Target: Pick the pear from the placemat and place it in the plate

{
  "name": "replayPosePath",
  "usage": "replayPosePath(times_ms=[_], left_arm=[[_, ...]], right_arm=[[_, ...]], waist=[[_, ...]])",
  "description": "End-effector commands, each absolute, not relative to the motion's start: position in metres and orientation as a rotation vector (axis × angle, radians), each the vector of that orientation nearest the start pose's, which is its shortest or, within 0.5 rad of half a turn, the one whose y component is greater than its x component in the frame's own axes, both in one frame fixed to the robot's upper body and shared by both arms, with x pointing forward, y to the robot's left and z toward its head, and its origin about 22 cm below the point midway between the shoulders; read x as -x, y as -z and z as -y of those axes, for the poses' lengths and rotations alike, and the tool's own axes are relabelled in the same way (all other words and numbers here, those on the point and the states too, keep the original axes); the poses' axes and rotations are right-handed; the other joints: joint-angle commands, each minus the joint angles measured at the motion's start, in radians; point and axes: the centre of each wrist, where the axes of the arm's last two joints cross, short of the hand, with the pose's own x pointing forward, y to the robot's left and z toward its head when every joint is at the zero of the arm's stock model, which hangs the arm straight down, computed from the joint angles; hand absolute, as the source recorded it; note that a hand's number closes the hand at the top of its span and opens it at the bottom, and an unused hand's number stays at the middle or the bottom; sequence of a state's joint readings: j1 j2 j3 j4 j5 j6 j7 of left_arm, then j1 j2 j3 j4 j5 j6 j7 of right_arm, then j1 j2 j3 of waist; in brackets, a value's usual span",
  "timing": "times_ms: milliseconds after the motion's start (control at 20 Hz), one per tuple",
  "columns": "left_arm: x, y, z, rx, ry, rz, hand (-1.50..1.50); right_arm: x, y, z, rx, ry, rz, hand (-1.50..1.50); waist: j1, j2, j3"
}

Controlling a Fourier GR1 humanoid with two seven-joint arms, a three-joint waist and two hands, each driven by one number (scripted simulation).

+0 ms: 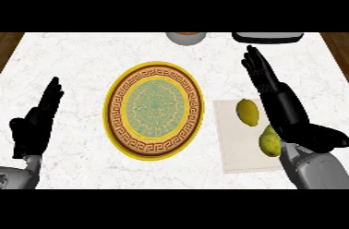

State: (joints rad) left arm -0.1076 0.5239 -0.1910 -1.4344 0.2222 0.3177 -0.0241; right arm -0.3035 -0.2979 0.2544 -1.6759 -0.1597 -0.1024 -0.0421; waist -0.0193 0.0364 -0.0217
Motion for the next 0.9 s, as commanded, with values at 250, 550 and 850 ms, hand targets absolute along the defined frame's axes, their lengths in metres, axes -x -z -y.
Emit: replayPosePath(times_ms=[250,550,850], left_arm=[[-0.302,-0.111,-0.278,-0.191,0.275,1.835,0.0],[-0.297,-0.101,-0.28,-0.144,0.245,1.765,0.0],[-0.3,-0.093,-0.284,-0.137,0.251,1.729,0.0]], right_arm=[[-0.349,-0.061,0.191,-0.159,-0.156,1.527,1.5],[-0.31,0.017,0.189,0.45,-0.259,1.208,-1.5],[-0.301,0.027,0.168,0.457,0.018,1.395,-1.5]], waist=[[0.069,-0.018,0.024],[0.042,-0.035,0.021],[0.018,-0.036,0.022]])
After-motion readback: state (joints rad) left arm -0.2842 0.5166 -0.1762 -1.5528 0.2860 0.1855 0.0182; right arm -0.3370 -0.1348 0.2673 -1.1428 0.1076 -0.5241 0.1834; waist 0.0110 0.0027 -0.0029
